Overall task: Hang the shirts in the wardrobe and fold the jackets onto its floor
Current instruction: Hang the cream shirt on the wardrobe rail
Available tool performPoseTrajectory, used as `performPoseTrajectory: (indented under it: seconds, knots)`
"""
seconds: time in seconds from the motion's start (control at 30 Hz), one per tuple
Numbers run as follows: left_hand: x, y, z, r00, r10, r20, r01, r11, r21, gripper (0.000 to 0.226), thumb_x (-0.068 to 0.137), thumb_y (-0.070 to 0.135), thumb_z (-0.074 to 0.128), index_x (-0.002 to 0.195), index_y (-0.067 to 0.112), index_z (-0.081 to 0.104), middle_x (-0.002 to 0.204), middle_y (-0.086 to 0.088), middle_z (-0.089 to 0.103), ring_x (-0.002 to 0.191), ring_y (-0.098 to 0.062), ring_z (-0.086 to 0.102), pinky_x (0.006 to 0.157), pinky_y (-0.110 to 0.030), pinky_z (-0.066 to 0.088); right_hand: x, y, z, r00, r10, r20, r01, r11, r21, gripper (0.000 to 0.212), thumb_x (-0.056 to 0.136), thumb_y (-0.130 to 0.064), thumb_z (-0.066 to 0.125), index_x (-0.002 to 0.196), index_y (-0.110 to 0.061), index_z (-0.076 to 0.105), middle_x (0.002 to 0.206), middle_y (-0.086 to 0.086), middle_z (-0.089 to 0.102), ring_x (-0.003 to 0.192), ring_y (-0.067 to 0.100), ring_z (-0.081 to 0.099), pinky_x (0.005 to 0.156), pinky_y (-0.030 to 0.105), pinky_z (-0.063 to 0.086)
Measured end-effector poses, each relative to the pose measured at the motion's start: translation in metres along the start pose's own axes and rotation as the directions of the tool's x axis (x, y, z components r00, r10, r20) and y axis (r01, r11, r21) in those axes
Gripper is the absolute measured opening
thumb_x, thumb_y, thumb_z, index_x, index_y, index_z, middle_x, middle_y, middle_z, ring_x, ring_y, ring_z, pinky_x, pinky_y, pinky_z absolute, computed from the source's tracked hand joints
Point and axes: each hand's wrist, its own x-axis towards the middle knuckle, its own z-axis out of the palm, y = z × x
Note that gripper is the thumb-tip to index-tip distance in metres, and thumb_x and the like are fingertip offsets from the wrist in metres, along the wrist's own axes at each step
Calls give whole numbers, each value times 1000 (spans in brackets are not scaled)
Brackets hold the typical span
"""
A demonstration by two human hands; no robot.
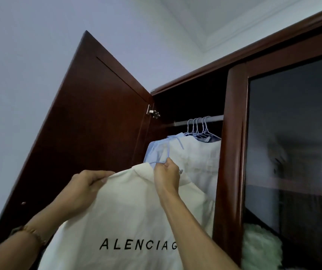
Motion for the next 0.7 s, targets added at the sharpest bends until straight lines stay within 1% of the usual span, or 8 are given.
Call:
performPoseTrajectory:
  seconds: [0.07,0.13,0.2,0.3,0.4,0.53,0.63,0.7]
  knots:
    - [33,-5,25,999,53,5,-52,996,-70,34,101,20,50,97,51,65,89,34,69,95,14,61,77,-8,44,33,6,0,998,-30,-53,27,999,-46,17,87,-2,45,94,-6,60,94,5,58,89,20,48,74,25,40]
    - [63,-8,45,994,110,1,-110,989,-99,36,101,19,49,93,50,65,87,41,65,92,22,57,77,-6,42,67,14,1,992,-53,-117,40,994,-104,32,89,-5,45,117,-1,59,114,12,59,103,24,52,82,26,41]
    - [108,-18,67,988,152,-28,-154,978,-141,31,101,21,48,97,41,72,91,29,70,95,12,61,79,-14,45,111,18,7,975,-95,-199,64,986,-154,43,91,-8,46,133,-3,53,130,12,56,119,28,51,85,26,38]
    - [168,-28,100,985,170,-42,-175,961,-214,25,102,29,45,100,29,71,93,10,71,95,-6,65,86,-34,52,174,19,10,936,-132,-326,72,979,-192,28,93,-12,48,120,-10,56,136,12,53,122,30,50,88,29,38]
    - [212,-33,126,975,221,8,-210,938,-276,16,94,41,56,110,44,57,98,11,69,99,-11,62,88,-42,53,222,12,5,878,-202,-433,96,962,-254,42,93,-13,50,135,-6,53,135,15,53,123,31,50,94,31,39]
    - [252,-26,156,964,242,106,-205,938,-279,74,60,39,84,115,56,39,100,8,63,98,-6,57,78,-31,55,278,10,-12,831,-250,-497,76,936,-344,29,92,-14,51,115,-2,65,128,17,59,119,33,53,85,28,33]
    - [276,-13,179,951,298,81,-275,936,-222,72,61,36,85,114,49,38,88,11,61,85,0,57,70,-25,54,309,18,-23,828,-252,-502,38,917,-397,29,91,-16,53,113,-2,66,123,20,62,116,37,54,92,34,40]
    - [289,-5,191,940,332,79,-316,934,-170,68,69,34,82,118,42,36,84,11,55,82,-2,53,73,-29,52,323,22,-33,837,-236,-494,16,912,-410,28,92,-15,54,115,-3,65,125,19,61,116,37,55,90,32,39]
